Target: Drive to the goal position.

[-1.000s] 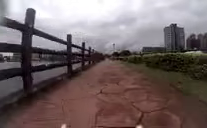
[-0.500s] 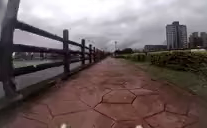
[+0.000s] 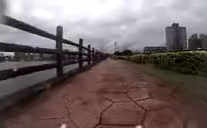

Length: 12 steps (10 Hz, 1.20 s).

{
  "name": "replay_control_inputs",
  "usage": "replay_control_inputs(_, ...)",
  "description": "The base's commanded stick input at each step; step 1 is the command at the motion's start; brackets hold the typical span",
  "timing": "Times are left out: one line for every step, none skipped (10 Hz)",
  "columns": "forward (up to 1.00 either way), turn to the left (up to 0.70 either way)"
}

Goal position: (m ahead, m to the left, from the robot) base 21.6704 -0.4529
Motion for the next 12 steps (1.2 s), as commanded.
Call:
replay_control_inputs(0.85,0.01)
replay_control_inputs(0.85,0.01)
replay_control_inputs(0.85,0.01)
replay_control_inputs(0.85,0.01)
replay_control_inputs(0.85,0.01)
replay_control_inputs(0.85,0.01)
replay_control_inputs(0.85,0.01)
replay_control_inputs(0.85,0.01)
replay_control_inputs(0.85,-0.07)
replay_control_inputs(0.85,-0.20)
replay_control_inputs(0.85,-0.32)
replay_control_inputs(0.85,-0.33)
